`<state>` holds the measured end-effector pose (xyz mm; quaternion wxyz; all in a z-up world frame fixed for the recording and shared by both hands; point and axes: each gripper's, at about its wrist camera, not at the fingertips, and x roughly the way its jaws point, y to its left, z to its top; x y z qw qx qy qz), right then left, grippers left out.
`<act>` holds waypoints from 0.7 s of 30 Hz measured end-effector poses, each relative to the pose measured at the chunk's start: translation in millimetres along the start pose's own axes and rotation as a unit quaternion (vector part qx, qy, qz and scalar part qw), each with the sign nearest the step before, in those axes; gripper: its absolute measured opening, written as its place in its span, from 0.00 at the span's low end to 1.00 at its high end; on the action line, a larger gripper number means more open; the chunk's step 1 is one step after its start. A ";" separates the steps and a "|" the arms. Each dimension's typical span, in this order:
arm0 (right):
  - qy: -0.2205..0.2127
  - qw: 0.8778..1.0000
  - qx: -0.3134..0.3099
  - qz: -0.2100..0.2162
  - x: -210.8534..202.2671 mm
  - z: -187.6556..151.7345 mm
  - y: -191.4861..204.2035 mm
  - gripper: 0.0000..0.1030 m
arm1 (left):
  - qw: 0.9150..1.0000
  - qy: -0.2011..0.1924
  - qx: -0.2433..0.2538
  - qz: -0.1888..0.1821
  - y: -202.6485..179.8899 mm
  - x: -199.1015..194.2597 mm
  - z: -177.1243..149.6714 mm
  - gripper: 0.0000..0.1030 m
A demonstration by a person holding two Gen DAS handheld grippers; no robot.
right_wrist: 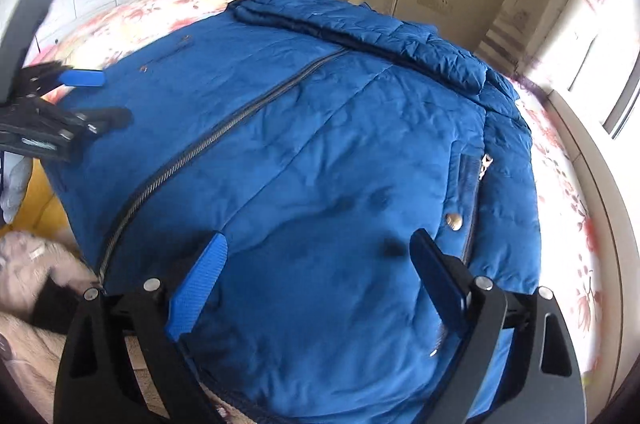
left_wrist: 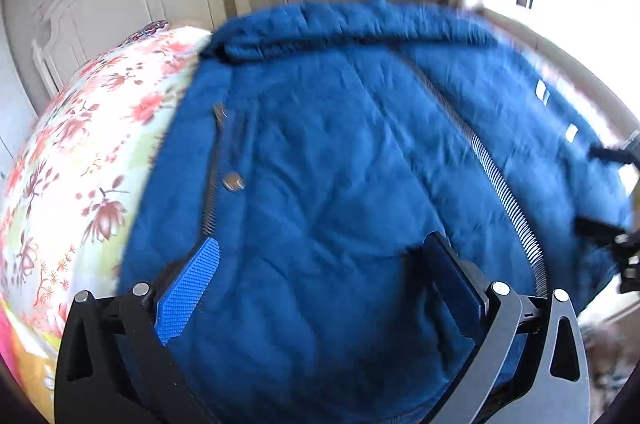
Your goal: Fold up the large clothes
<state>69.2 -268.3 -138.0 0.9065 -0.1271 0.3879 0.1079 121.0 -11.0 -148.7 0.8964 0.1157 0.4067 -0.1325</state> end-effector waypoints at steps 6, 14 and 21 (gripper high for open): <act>-0.015 0.999 0.044 0.010 -14.4 -34.1 -29.7 0.89 | 1.000 0.002 -0.015 0.003 15.0 0.8 -8.6 0.96; -0.031 0.981 0.191 -0.006 -67.2 -99.0 -115.9 0.88 | 0.995 -0.038 -0.093 0.012 74.6 -44.6 -33.3 0.96; -0.016 0.961 0.265 0.082 -54.5 -138.5 -122.6 0.85 | 0.985 -0.023 -0.166 -0.046 124.6 -30.6 -47.3 0.95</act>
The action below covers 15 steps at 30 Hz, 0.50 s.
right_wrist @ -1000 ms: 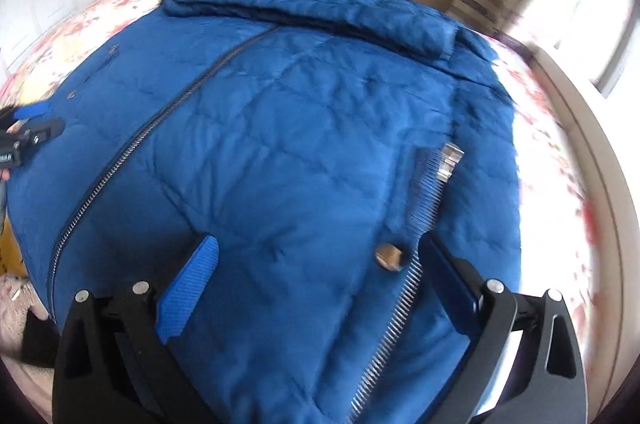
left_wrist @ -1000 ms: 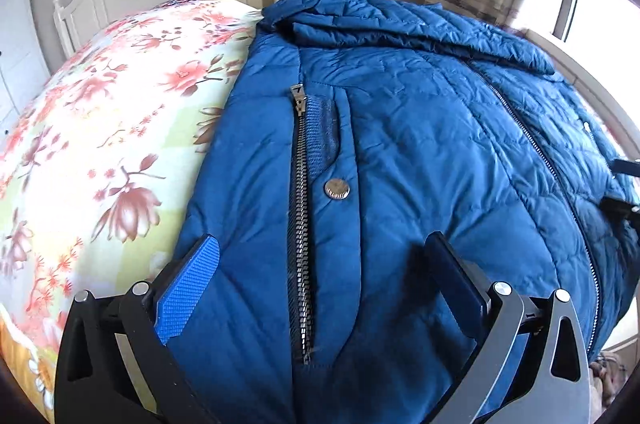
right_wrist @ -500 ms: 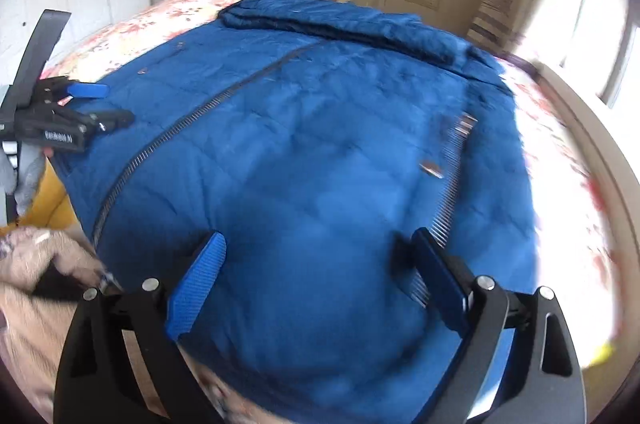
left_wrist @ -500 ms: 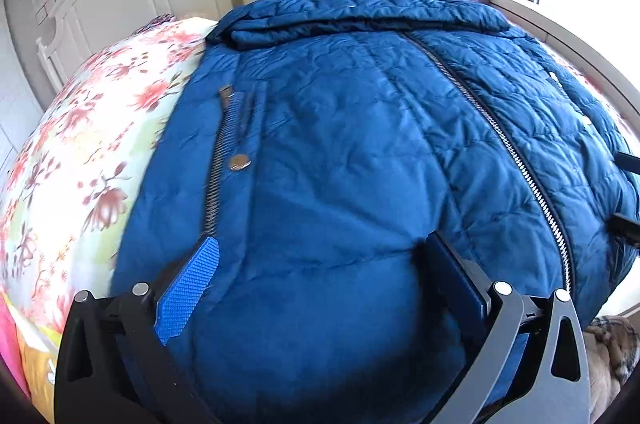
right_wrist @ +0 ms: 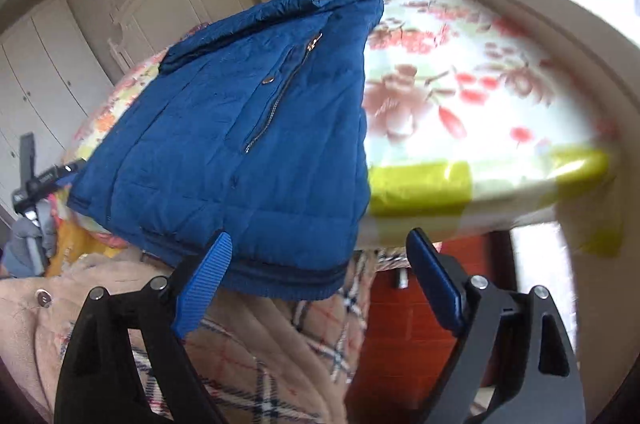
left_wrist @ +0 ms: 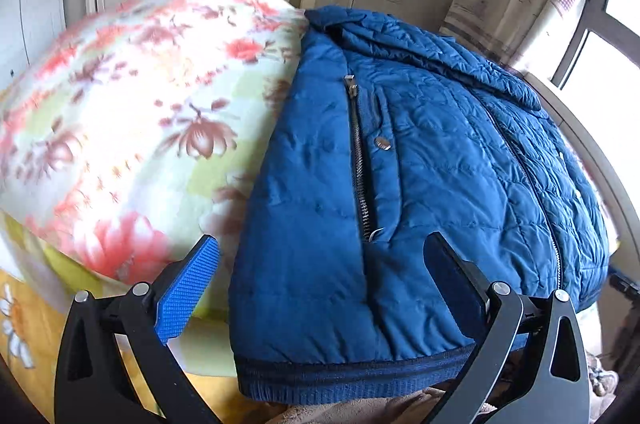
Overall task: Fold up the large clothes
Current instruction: 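Grasp the ribbed jacket hem with both grippers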
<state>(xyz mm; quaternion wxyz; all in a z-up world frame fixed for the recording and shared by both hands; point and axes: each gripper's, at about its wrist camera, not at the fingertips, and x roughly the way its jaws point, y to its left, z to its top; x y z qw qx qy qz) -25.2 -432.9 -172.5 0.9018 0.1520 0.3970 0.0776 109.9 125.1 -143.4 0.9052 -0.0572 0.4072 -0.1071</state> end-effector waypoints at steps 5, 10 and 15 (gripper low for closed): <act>0.012 0.998 -0.002 0.057 16.5 -11.5 5.6 0.79 | 1.000 0.004 0.009 -0.029 -4.7 4.2 -4.0 0.95; -0.006 0.997 -0.014 0.078 28.8 -13.9 3.5 0.72 | 0.999 0.002 0.019 -0.040 -6.1 4.8 -5.0 0.95; -0.019 0.994 -0.002 0.111 33.7 -20.2 -5.8 0.41 | 0.999 -0.002 0.018 -0.038 -0.5 2.1 -5.5 0.58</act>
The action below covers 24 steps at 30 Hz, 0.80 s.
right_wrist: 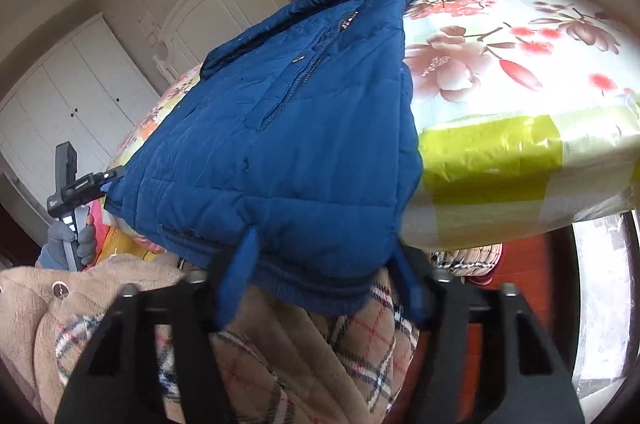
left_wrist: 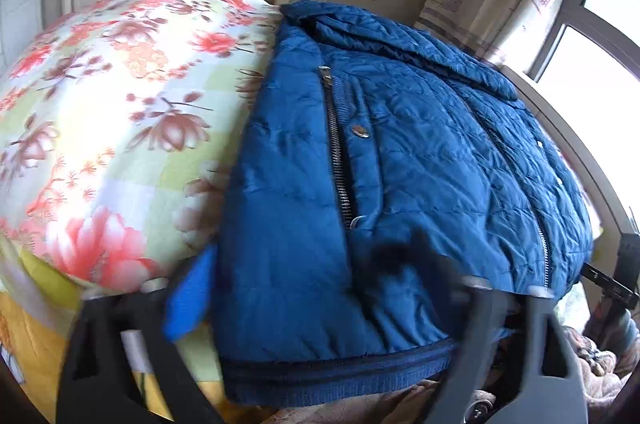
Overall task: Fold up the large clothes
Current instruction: 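Grasp the ribbed jacket hem with both grippers, then lift the held hem and fold it over toward the collar with both grippers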
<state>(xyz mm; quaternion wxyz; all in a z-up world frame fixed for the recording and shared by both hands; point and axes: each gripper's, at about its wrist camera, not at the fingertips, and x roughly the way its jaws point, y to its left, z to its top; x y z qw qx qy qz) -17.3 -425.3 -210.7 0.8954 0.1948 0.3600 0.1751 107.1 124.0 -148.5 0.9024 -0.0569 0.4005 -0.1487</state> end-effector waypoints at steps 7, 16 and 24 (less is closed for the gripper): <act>-0.030 0.998 -0.042 0.039 -32.9 7.8 18.2 0.17 | 1.000 -0.008 -0.001 0.000 6.9 -26.0 -4.3 0.24; -0.031 0.997 -0.066 -0.001 -24.0 22.1 30.4 0.23 | 1.000 0.011 0.009 0.028 4.4 -24.2 -15.0 0.28; -0.023 0.998 -0.060 -0.024 -18.0 18.8 31.1 0.30 | 1.000 0.029 -0.008 0.000 10.7 -22.9 -15.8 0.57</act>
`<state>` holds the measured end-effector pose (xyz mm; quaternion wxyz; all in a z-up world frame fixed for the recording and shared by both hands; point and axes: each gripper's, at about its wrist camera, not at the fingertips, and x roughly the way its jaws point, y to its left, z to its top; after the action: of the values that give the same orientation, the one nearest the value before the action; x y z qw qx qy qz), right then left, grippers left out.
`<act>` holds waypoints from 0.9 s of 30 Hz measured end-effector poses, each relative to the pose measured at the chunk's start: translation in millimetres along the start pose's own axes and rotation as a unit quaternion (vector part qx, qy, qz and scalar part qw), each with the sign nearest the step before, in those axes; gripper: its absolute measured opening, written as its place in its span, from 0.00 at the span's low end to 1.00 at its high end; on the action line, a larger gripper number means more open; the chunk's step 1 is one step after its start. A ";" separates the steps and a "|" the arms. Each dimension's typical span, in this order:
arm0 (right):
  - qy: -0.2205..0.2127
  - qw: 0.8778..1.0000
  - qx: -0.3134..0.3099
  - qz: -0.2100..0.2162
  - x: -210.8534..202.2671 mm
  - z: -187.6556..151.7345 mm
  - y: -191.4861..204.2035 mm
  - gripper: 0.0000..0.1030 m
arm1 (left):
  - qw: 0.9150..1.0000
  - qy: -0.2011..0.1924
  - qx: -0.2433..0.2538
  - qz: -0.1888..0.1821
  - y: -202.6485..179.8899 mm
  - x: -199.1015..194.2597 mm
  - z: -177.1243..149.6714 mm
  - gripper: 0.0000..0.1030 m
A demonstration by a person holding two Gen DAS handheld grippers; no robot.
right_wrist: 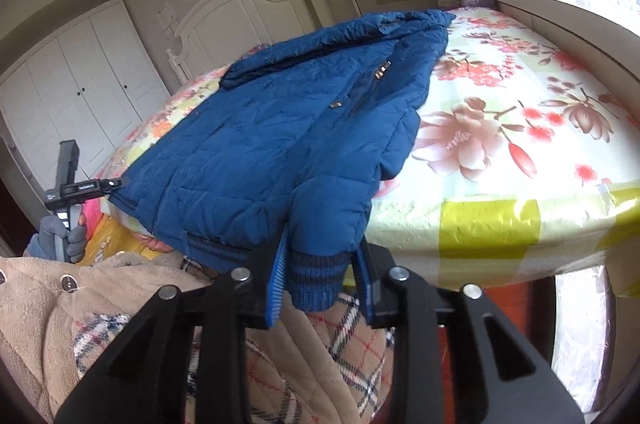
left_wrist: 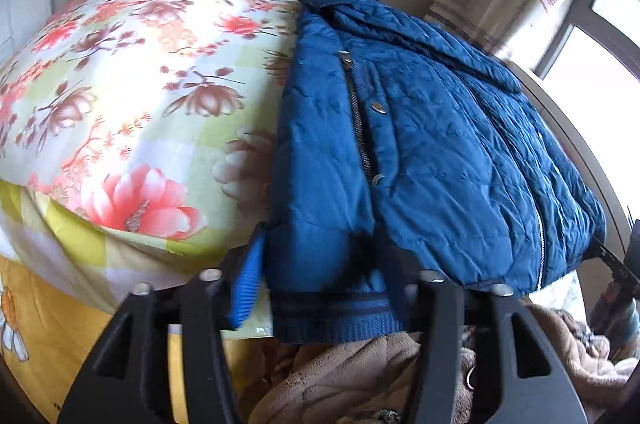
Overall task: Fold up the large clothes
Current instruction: 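Lift the held hem and fold it over toward the collar with both grippers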
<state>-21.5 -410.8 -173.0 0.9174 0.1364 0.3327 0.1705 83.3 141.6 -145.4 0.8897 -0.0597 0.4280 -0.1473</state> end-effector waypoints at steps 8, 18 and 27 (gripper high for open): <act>-0.012 1.000 0.000 0.006 0.6 -8.8 -1.8 0.17 | 1.000 0.000 0.011 -0.004 -7.4 -0.7 -2.3 0.34; -0.106 0.991 -0.061 0.052 -60.6 14.6 40.3 0.10 | 0.976 -0.118 -0.088 -0.161 12.5 -63.1 -1.3 0.15; -0.193 0.971 -0.116 0.075 -150.1 34.5 95.0 0.09 | 0.939 -0.206 -0.136 -0.238 36.6 -168.5 -25.7 0.15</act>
<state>-128.1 -390.1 -28.2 0.9586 0.0837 0.1157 0.2462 -28.5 229.6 -44.5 0.8808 -0.3094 0.2243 -0.2794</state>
